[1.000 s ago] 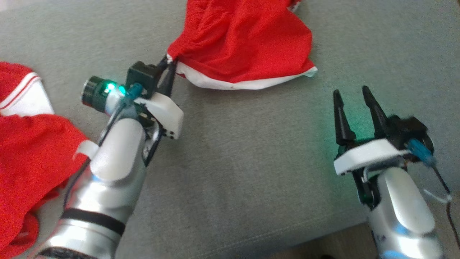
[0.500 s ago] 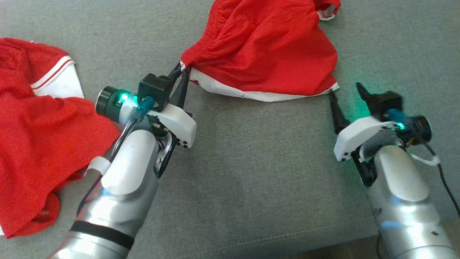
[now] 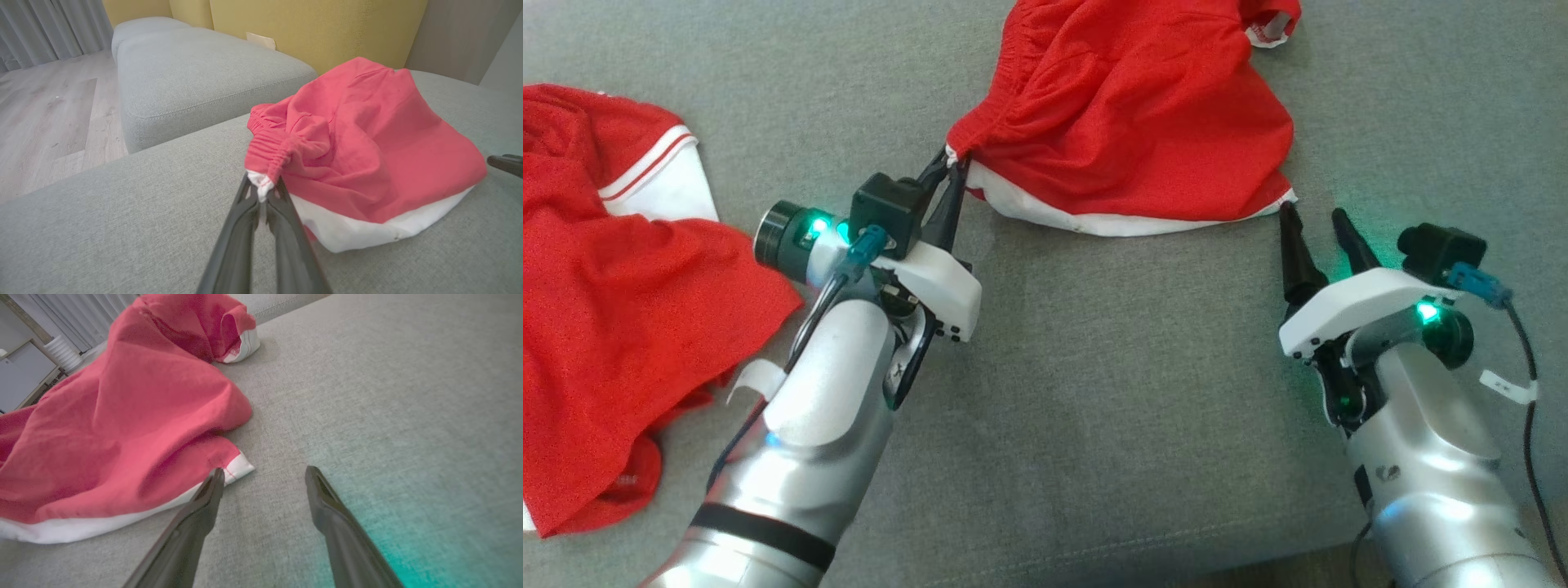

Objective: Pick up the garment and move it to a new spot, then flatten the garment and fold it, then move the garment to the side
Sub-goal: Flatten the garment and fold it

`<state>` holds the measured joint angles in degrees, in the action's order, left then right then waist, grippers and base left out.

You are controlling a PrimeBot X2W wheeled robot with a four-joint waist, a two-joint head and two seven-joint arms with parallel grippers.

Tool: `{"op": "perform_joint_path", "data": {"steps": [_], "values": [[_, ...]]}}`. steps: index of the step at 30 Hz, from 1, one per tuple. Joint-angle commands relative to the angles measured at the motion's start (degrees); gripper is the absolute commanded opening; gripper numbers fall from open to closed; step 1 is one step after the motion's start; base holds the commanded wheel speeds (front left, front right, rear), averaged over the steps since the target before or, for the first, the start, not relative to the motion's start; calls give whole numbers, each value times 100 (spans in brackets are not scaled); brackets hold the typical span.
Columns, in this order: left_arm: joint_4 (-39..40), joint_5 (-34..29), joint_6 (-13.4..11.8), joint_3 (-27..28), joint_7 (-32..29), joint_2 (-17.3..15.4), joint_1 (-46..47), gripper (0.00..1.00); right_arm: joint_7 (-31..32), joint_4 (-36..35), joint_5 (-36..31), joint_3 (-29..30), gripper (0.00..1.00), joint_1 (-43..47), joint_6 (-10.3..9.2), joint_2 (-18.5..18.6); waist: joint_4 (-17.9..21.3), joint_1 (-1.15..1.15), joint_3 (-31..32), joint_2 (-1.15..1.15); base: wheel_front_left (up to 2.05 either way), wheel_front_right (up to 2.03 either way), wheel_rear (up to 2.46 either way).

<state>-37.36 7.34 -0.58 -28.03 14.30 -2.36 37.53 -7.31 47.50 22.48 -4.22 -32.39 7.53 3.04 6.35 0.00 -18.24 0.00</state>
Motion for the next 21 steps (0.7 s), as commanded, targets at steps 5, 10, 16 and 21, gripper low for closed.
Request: {"op": "perform_joint_path", "data": {"steps": [5, 10, 16, 21], "values": [[205, 55, -36, 70, 70, -59, 126, 0, -108, 272, 74, -318, 100, -424, -4, -15, -75, 0, -67, 0, 0, 0, 0], [216, 93, -36, 15, 70, -57, 131, 0, -163, 642, 108, -480, 100, -673, -4, -15, -149, 0, -103, 0, 0, 0, 0], [216, 134, -60, -10, 70, -55, 148, 0, -109, 1164, -31, -601, 100, -881, -4, -16, -202, 0, -91, 0, 0, 0, 0], [187, 156, -95, -3, 70, -55, 134, 0, -92, 1392, 61, -776, 0, -923, -4, -16, -166, 0, -32, 0, 0, 0, 0]]}}
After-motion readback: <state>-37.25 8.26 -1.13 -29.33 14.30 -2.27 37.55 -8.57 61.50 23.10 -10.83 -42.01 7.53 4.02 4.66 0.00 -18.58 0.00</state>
